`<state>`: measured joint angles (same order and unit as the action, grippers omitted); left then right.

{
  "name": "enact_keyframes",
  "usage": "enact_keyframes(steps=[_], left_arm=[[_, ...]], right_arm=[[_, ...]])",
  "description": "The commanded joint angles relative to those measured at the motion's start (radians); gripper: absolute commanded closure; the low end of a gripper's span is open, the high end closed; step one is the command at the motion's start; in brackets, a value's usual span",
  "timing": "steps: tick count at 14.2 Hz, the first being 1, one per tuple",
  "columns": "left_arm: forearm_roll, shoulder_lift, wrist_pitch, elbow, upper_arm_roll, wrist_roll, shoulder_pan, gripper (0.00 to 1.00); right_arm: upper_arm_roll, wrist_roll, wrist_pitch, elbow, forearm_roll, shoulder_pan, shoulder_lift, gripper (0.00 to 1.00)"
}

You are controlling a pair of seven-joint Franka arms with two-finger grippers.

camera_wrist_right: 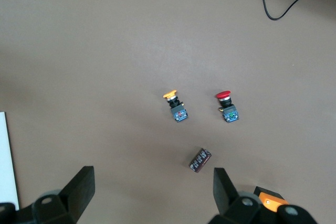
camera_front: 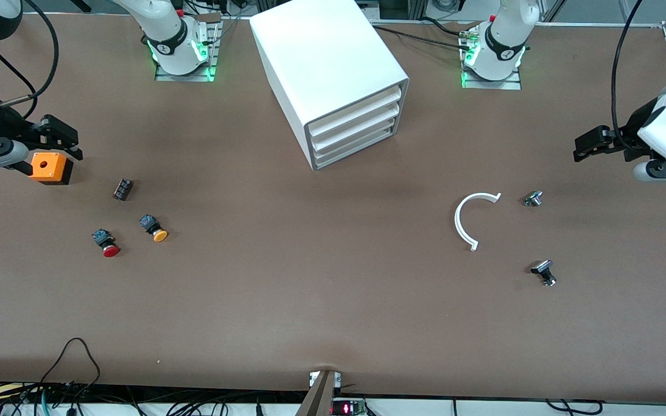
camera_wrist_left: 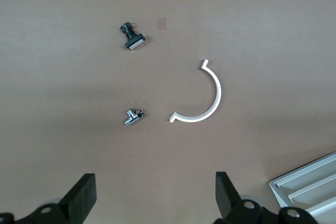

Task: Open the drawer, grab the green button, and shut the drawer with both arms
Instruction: 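Move the left gripper toward the white cabinet's lowest drawer handle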

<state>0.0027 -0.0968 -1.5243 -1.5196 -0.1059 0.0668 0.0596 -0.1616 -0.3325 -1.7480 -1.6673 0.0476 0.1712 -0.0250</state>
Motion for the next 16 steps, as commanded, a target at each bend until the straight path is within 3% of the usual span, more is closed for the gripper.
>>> enact_keyframes(steps=[1,7,11,16], left_arm=[[-0.015,-0.008,0.006,0.015,-0.004,-0.028,0.003,0.0],[-0.021,-0.029,0.007,0.018,-0.034,-0.024,-0.041,0.0],[-0.116,-0.07,0.01,0.016,-0.063,-0.022,-0.107,0.0],[-0.127,-0.219,0.003,0.062,-0.077,-0.092,-0.193,0.0]], right_arm=[[-0.001,0.009,0.013,0.021,0.001,-0.002,-0.007,0.0],[-0.001,0.009,0.013,0.021,0.001,-0.002,-0.007,0.0],[-0.001,0.009,0.013,0.023,0.001,-0.002,-0.007,0.0],[-0.001,0.009,0.013,0.023,0.001,-0.002,-0.007,0.0]])
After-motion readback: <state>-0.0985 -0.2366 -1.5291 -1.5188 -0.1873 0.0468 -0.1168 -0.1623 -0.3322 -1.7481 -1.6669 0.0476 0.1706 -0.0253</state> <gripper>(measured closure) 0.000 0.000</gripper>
